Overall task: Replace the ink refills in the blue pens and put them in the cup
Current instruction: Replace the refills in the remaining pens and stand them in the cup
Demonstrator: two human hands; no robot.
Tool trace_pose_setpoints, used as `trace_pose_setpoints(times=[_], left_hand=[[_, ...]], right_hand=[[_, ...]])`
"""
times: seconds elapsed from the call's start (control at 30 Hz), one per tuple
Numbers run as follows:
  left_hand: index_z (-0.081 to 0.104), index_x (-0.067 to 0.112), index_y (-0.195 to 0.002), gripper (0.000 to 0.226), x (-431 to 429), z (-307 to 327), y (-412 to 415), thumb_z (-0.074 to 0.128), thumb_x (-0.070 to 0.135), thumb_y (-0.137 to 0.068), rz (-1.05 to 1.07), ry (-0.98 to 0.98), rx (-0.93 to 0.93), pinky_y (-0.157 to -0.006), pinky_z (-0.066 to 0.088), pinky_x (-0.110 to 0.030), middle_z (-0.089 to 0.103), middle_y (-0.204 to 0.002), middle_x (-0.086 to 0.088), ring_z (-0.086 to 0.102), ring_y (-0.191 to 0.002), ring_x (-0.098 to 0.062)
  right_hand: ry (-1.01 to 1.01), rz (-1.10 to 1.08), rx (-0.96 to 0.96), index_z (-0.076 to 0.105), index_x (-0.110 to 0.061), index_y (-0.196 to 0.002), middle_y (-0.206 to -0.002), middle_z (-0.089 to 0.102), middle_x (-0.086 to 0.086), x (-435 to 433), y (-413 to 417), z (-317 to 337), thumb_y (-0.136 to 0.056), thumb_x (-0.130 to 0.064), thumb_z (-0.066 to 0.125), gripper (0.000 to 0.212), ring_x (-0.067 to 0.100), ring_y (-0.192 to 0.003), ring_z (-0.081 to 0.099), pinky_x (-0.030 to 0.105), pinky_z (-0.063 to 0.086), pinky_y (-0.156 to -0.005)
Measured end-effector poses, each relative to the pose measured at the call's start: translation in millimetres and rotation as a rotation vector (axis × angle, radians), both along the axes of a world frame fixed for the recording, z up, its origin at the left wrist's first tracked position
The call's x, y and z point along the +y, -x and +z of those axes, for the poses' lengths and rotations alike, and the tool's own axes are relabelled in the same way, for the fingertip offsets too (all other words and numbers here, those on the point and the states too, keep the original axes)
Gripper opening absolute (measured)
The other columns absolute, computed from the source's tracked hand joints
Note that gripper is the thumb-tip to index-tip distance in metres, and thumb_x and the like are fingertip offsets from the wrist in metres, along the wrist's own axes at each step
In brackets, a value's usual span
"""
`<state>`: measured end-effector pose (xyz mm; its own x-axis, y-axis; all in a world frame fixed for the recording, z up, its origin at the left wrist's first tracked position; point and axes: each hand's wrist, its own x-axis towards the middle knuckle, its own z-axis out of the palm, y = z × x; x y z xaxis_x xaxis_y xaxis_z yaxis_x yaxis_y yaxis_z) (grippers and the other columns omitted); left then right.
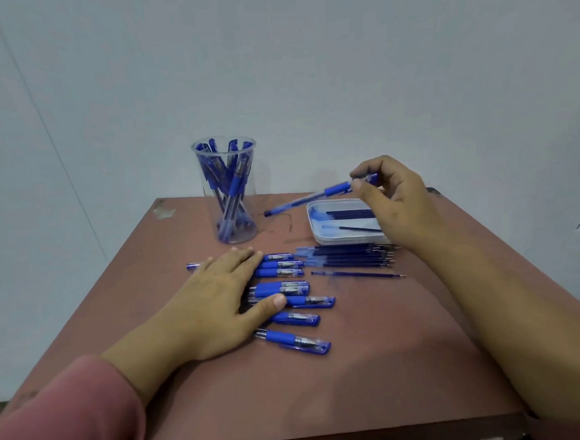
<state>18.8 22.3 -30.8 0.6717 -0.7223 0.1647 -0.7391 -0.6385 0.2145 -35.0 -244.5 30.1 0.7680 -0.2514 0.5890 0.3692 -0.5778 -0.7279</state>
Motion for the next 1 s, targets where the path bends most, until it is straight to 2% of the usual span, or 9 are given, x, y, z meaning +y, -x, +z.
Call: trace_pose_setpoints(times=[0.23, 0.33, 0.5, 0.6, 0.7, 0.8, 0.9, 1.0], left_hand=[[0.015, 0.028, -0.154, 0.1, -1, 0, 1, 0.005, 0.084, -0.072, 0.012, -0.013, -0.02, -0.12, 0.008, -0.032, 0.016, -0.159, 0.011, 0.012, -0.144, -0.004], [0.015, 0.028, -0.153, 0.098, -1, 2, 1, 0.006, 0.083, -0.073, 0.012, -0.007, -0.022, -0.119, 0.005, -0.027, 0.016, -0.159, 0.011, 0.012, -0.144, -0.004], [0.014, 0.028, -0.154, 0.089, -1, 4, 1, 0.014, 0.078, -0.079, 0.007, -0.003, -0.021, -0.114, 0.0, -0.023, 0.015, -0.159, 0.012, 0.013, -0.143, -0.004], [0.013, 0.029, -0.153, 0.09, -1, 4, 0, 0.014, 0.079, -0.078, 0.003, -0.011, -0.02, -0.112, -0.002, -0.021, 0.016, -0.158, 0.013, 0.014, -0.142, -0.003], [0.014, 0.029, -0.153, 0.088, -2, 4, 0, 0.017, 0.077, -0.08, 0.003, 0.006, -0.031, -0.11, -0.002, -0.018, 0.017, -0.157, 0.013, 0.015, -0.141, -0.003], [0.013, 0.029, -0.153, 0.087, -3, 6, 2, 0.018, 0.075, -0.08, 0.016, -0.008, -0.026, -0.11, -0.002, -0.019, 0.016, -0.157, 0.014, 0.014, -0.141, -0.002], [0.013, 0.03, -0.153, 0.086, -4, 6, 2, 0.018, 0.076, -0.08, 0.024, -0.009, -0.023, -0.111, -0.002, -0.02, 0.017, -0.157, 0.015, 0.015, -0.141, -0.002], [0.014, 0.029, -0.153, 0.089, -4, 3, 0, 0.014, 0.078, -0.079, 0.027, -0.006, -0.024, -0.114, 0.001, -0.024, 0.019, -0.156, 0.014, 0.017, -0.141, -0.003]], right_hand=[[-0.067, -0.03, -0.178, 0.059, -0.027, -0.091, -0.087, 0.057, -0.007, 17, -32, 46, -0.093, -0.014, 0.061, 0.014, -0.002, -0.074, 0.051, 0.015, 0.044, -0.073], [-0.038, -0.037, -0.187, 0.057, -0.02, -0.097, -0.088, 0.057, -0.009, 26, -56, 59, -0.092, -0.014, 0.06, 0.008, -0.004, -0.07, 0.05, 0.011, 0.043, -0.071], [-0.021, 0.023, -0.183, 0.042, -0.015, -0.103, -0.08, 0.054, -0.005, 48, -90, 70, -0.089, -0.01, 0.062, 0.024, 0.0, -0.064, 0.051, 0.016, 0.045, -0.068], [0.085, 0.037, -0.179, 0.05, -0.015, -0.098, -0.077, 0.057, -0.007, 62, -105, 69, -0.087, -0.011, 0.064, 0.018, -0.001, -0.064, 0.052, 0.014, 0.043, -0.066], [0.239, 0.024, -0.113, 0.064, -0.015, -0.095, -0.084, 0.058, -0.009, 71, -116, 62, -0.09, -0.018, 0.063, 0.005, 0.003, -0.074, 0.054, 0.015, 0.042, -0.071], [0.316, 0.038, -0.009, 0.067, -0.02, -0.11, -0.097, 0.055, -0.006, 72, -118, 53, -0.095, -0.028, 0.057, 0.02, -0.001, -0.083, 0.05, 0.013, 0.04, -0.08], [0.396, 0.023, 0.058, 0.06, -0.026, -0.127, -0.107, 0.049, -0.004, 67, -115, 47, -0.097, -0.038, 0.051, 0.034, 0.011, -0.105, 0.045, 0.03, 0.038, -0.098], [0.489, -0.002, 0.108, 0.051, -0.029, -0.136, -0.115, 0.045, -0.004, 60, -101, 43, -0.098, -0.043, 0.047, 0.041, 0.018, -0.118, 0.038, 0.041, 0.035, -0.104]])
